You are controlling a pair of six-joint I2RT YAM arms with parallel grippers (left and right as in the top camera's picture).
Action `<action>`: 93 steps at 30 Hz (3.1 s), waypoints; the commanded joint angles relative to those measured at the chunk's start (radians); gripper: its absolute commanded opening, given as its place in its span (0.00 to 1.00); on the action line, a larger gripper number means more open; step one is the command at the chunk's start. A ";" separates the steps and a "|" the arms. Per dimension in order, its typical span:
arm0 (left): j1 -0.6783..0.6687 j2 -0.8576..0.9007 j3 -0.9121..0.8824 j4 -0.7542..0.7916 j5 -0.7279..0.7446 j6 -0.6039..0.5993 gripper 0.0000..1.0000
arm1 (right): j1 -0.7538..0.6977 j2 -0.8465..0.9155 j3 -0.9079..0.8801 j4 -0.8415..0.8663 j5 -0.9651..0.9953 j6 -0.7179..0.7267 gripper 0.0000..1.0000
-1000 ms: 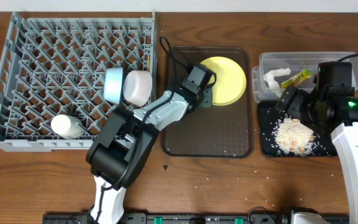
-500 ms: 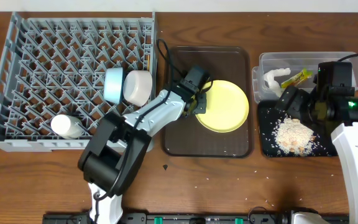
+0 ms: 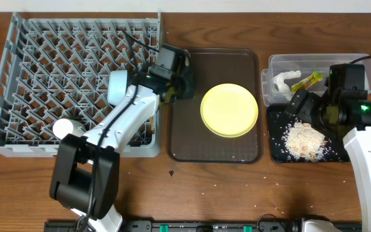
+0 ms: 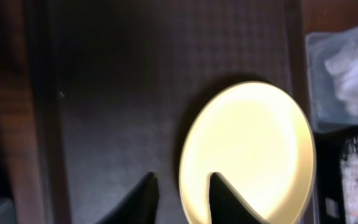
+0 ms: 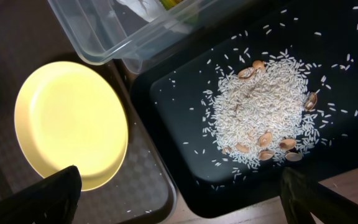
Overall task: Sort waste into correct bins and load items into the dishwasher
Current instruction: 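Grasp the yellow plate rim with the left gripper and lift it, then carry the yellow plate left and lower it upright into the gray rack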
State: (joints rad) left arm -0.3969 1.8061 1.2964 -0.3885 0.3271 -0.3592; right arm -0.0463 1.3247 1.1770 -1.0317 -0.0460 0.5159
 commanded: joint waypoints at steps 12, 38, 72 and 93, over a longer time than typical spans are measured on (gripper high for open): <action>-0.058 0.199 -0.035 0.018 0.114 0.078 0.50 | -0.001 -0.013 0.005 -0.002 0.012 0.000 0.99; -0.039 0.329 -0.033 0.078 0.213 0.078 0.07 | -0.001 -0.013 0.005 -0.001 0.012 0.000 0.99; 0.846 -0.314 -0.033 -0.047 0.439 0.089 0.08 | -0.001 -0.013 0.005 -0.002 0.012 0.000 0.99; 0.994 -0.314 -0.034 -0.132 -0.183 0.237 0.08 | -0.001 -0.013 0.005 -0.002 0.012 0.000 0.99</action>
State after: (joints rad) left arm 0.6312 1.4986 1.2545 -0.5308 0.2901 -0.1783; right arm -0.0463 1.3247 1.1770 -1.0317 -0.0460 0.5159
